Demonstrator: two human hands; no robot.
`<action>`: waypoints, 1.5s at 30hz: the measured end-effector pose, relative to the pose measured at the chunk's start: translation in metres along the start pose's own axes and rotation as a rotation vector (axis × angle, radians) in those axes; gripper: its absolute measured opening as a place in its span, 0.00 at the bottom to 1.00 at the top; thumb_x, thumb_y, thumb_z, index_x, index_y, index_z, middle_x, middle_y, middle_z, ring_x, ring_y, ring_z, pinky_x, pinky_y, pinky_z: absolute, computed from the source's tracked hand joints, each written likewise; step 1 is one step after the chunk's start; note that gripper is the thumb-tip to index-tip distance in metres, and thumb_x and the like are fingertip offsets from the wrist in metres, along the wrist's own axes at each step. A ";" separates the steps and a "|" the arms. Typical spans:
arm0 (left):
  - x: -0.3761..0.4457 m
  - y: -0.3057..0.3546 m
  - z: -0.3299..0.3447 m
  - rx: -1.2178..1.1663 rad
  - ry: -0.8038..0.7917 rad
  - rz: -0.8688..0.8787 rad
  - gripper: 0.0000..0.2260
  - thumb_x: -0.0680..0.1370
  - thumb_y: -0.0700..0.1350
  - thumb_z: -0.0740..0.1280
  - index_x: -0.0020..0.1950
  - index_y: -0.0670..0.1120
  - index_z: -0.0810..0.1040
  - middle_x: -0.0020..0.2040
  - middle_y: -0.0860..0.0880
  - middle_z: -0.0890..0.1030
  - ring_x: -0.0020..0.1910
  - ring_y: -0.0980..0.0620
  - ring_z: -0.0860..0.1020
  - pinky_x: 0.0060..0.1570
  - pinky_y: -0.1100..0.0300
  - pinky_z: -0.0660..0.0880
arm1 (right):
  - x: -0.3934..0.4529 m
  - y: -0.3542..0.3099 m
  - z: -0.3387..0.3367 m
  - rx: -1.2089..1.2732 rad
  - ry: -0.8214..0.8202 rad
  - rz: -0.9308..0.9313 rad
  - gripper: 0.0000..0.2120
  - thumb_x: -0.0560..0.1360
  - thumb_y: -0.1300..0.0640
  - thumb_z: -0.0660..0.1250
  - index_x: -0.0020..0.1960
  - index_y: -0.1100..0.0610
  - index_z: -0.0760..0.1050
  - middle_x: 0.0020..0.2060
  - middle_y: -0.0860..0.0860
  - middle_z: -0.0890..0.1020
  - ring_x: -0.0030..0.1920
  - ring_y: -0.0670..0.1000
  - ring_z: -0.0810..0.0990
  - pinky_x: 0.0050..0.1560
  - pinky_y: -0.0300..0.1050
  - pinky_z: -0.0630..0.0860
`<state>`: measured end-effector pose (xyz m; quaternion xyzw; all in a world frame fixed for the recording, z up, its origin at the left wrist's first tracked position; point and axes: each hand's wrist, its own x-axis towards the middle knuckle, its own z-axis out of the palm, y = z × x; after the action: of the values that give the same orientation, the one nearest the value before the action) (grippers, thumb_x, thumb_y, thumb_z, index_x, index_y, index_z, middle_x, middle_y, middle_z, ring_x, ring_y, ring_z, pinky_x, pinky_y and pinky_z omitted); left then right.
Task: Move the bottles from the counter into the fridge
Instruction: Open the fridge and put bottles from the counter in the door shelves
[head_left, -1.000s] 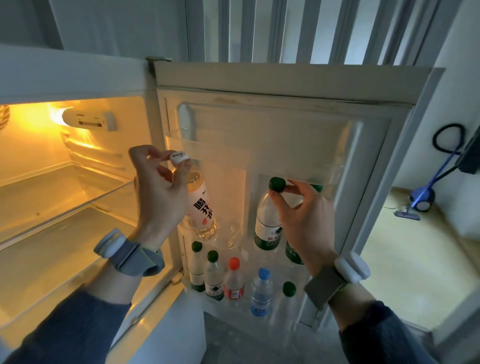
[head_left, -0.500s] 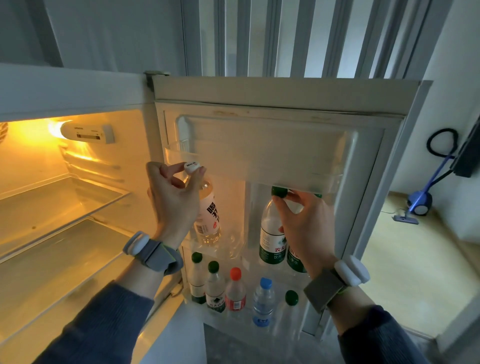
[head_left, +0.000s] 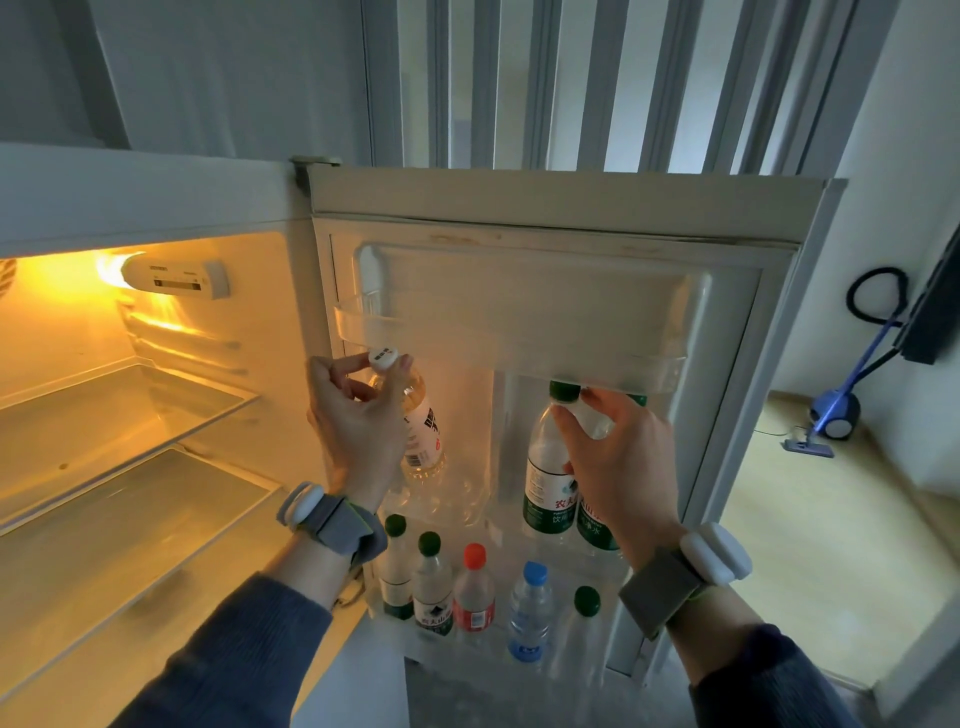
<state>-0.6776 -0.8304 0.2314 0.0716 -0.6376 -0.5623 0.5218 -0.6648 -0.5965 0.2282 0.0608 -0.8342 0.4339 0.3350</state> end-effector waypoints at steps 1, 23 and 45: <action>-0.001 -0.002 0.001 0.002 -0.004 -0.005 0.19 0.71 0.52 0.80 0.45 0.57 0.68 0.39 0.55 0.72 0.34 0.50 0.73 0.35 0.48 0.75 | 0.000 0.000 0.000 -0.001 -0.001 -0.007 0.20 0.77 0.41 0.70 0.64 0.50 0.81 0.53 0.45 0.86 0.41 0.50 0.86 0.46 0.53 0.85; 0.001 0.003 0.033 0.103 -0.119 -0.262 0.17 0.70 0.54 0.79 0.48 0.48 0.76 0.44 0.52 0.81 0.39 0.56 0.76 0.36 0.62 0.69 | 0.005 0.006 0.005 -0.010 -0.011 -0.014 0.19 0.75 0.37 0.68 0.61 0.45 0.81 0.53 0.43 0.86 0.44 0.50 0.87 0.50 0.56 0.83; -0.023 -0.027 0.045 0.257 -0.560 -0.232 0.30 0.68 0.56 0.80 0.67 0.55 0.75 0.56 0.58 0.81 0.53 0.57 0.80 0.40 0.67 0.73 | 0.008 0.011 0.003 0.000 -0.026 -0.042 0.15 0.76 0.40 0.70 0.60 0.45 0.81 0.49 0.43 0.87 0.43 0.48 0.86 0.47 0.53 0.84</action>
<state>-0.7144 -0.7949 0.2045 0.0514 -0.8095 -0.5307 0.2456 -0.6763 -0.5906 0.2247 0.0839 -0.8371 0.4258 0.3331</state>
